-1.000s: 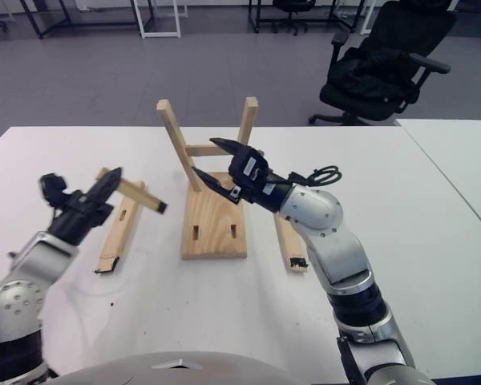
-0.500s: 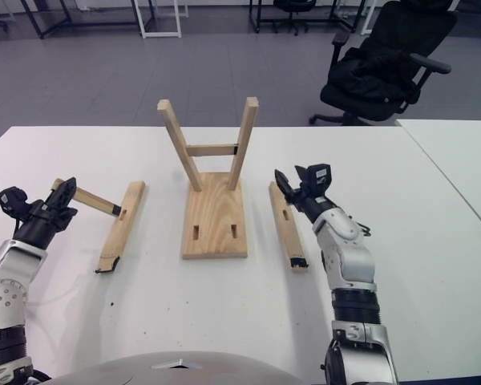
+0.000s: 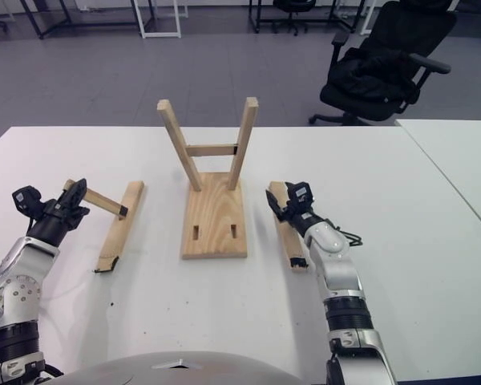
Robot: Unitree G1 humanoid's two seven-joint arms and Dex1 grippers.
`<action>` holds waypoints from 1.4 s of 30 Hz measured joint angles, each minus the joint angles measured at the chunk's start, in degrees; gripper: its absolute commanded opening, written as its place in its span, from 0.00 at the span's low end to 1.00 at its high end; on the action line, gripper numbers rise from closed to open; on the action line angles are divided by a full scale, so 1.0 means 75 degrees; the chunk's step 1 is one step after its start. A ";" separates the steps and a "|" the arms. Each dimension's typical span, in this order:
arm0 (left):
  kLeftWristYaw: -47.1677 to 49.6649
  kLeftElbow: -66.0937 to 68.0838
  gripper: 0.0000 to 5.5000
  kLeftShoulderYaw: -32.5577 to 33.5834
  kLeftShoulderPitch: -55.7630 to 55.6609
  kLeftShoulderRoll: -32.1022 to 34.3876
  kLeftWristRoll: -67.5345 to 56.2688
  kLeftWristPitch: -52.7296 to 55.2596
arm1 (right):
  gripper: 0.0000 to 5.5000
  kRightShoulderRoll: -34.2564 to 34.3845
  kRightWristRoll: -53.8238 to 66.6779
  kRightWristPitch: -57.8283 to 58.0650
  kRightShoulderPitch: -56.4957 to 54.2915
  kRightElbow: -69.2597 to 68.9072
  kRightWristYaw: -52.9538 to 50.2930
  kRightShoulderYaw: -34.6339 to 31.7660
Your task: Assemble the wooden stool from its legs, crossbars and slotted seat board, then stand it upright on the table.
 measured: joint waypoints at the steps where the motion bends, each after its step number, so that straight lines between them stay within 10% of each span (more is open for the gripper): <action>1: 0.0093 -0.0166 0.07 0.0012 0.0134 -0.0001 0.0060 0.0041 | 0.54 0.0000 -0.0019 -0.0032 0.0001 0.0003 0.0004 0.0004; 42: 0.0817 -0.1192 0.07 -0.1125 0.0288 0.0357 0.1894 0.0342 | 0.54 -0.0111 -0.0875 -0.0527 0.0185 0.0030 0.0154 0.0809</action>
